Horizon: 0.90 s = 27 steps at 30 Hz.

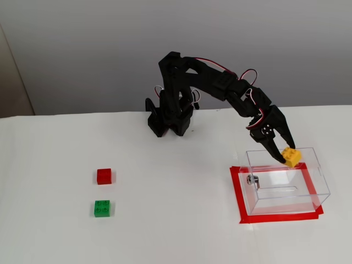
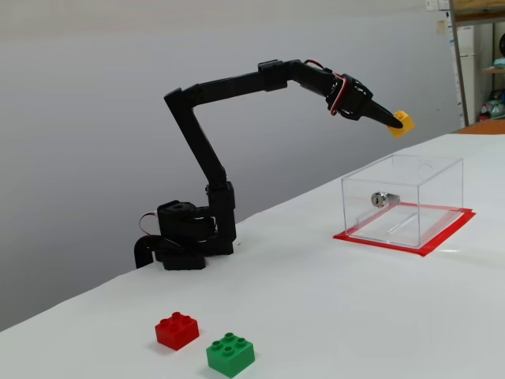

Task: Pick the yellow lego brick and place it into the transparent box

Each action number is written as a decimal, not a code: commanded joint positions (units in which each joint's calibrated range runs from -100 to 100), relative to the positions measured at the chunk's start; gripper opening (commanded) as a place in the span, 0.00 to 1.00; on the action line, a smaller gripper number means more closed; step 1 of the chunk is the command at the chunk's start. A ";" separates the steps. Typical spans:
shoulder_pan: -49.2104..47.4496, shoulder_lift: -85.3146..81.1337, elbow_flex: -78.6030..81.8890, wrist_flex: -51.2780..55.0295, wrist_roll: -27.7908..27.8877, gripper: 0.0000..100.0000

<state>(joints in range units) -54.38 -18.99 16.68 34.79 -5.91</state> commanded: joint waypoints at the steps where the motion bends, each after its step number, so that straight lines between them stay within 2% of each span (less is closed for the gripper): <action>1: -0.89 -0.06 -2.67 -0.15 0.33 0.11; 16: -0.37 0.36 -2.58 -0.06 0.33 0.12; 18: -0.37 0.36 -2.49 0.02 0.33 0.17; 23: -0.30 0.02 -2.03 0.02 0.38 0.37; 27: -0.30 -0.06 -2.03 0.02 0.38 0.41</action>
<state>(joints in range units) -55.45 -18.48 16.68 34.79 -5.72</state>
